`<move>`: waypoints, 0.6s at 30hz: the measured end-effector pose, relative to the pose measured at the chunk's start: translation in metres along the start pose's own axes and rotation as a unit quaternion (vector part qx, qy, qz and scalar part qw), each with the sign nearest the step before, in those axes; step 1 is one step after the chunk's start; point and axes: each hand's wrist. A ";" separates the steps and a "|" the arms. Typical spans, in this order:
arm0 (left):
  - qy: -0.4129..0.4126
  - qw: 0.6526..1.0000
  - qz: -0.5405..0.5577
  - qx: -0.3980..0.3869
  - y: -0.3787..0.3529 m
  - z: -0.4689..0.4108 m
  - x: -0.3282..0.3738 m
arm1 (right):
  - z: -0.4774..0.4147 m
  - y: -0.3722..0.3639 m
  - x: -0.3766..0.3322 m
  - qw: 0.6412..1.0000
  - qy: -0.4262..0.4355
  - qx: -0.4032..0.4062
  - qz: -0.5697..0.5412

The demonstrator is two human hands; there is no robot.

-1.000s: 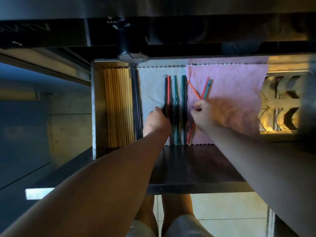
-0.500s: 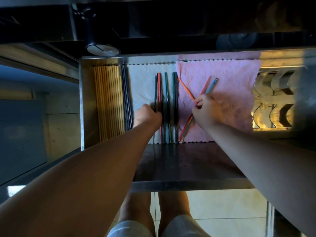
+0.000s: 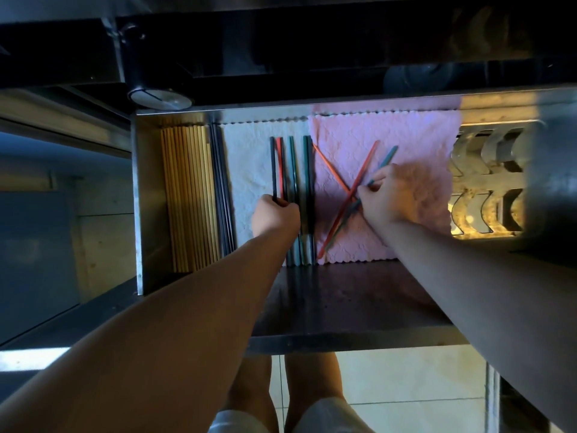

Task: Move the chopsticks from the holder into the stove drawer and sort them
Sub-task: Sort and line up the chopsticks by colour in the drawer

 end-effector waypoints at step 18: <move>0.013 0.999 0.038 0.027 0.002 -0.009 -0.010 | -0.002 0.000 -0.003 0.998 -0.027 0.034 -0.042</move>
Point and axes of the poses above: each hand's wrist, its own z-axis away from the middle knuckle, its own y-axis out of the back of the hand, x = y × z, and after that the axes turned 7 degrees about z, right-handed
